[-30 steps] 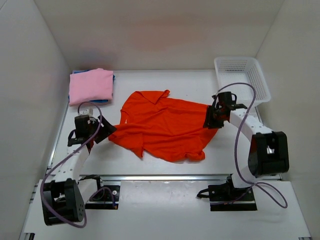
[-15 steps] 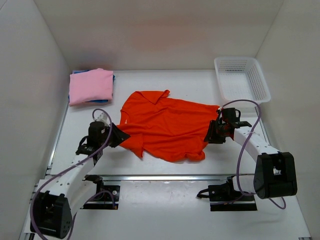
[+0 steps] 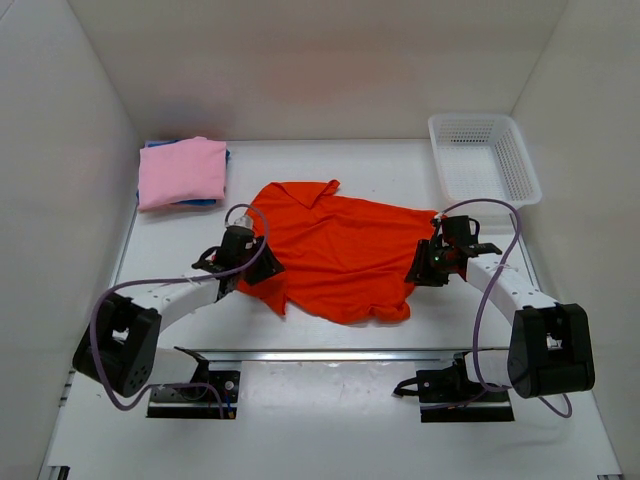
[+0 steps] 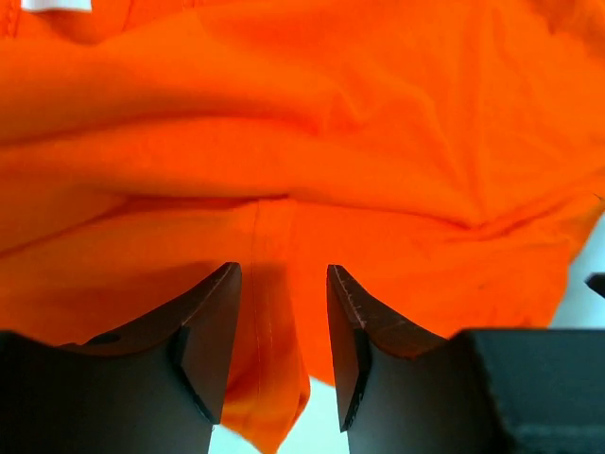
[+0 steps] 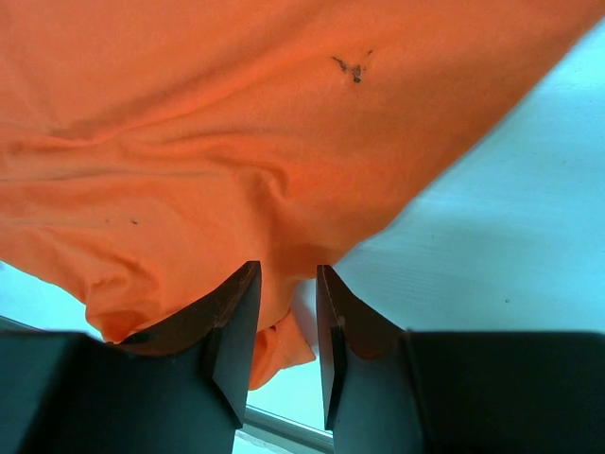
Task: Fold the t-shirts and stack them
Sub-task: Flatten out the tshirt
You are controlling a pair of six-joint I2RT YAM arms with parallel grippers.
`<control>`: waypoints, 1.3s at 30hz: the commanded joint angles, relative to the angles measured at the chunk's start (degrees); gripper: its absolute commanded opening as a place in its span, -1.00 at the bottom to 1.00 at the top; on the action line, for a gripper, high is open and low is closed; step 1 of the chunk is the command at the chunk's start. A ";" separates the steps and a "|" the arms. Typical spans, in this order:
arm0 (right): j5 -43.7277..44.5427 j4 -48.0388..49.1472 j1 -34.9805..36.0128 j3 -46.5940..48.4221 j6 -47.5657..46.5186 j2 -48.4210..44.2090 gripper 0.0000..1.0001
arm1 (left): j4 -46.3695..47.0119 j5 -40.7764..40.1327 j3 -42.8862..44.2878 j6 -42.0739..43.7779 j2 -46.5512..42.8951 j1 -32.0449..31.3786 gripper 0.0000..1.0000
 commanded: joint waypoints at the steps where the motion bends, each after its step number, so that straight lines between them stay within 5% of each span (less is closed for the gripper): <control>1: -1.20 2.06 -0.42 -0.11 -0.02 -0.87 -0.45 | 0.65 -4.62 4.32 1.48 2.40 -1.63 0.05; 16: -2.60 2.32 -3.31 -0.64 -1.87 -1.31 -0.44 | -4.28 -9.82 11.02 5.97 16.03 -5.77 0.08; 20: -1.73 1.89 -4.37 0.50 -2.48 0.17 -0.35 | -3.22 -9.20 9.79 5.62 16.47 -5.59 -0.33; 24: 1.70 1.89 -2.26 0.95 -2.14 2.99 -0.01 | -4.10 -8.94 9.79 6.58 15.16 -4.98 -0.72; 25: 1.61 2.93 -1.74 0.77 -1.87 3.08 0.04 | -4.10 -9.11 9.70 6.58 14.89 -4.89 -1.00; 29: 1.70 6.36 -0.42 -0.11 -0.81 6.15 0.14 | -5.24 -7.89 9.52 7.46 12.79 -4.54 -1.00; 31: 0.65 7.76 -0.33 0.16 -0.81 10.27 0.08 | -7.08 -7.18 10.49 8.16 11.03 -4.27 -1.00; 34: -0.58 7.86 0.29 3.40 -1.43 14.75 -1.00 | -11.03 -6.39 11.37 10.01 4.71 -2.96 -1.00; 39: 2.40 2.69 2.48 16.38 -4.32 18.81 -1.00 | -17.71 -4.37 10.14 13.08 -11.53 3.44 -1.00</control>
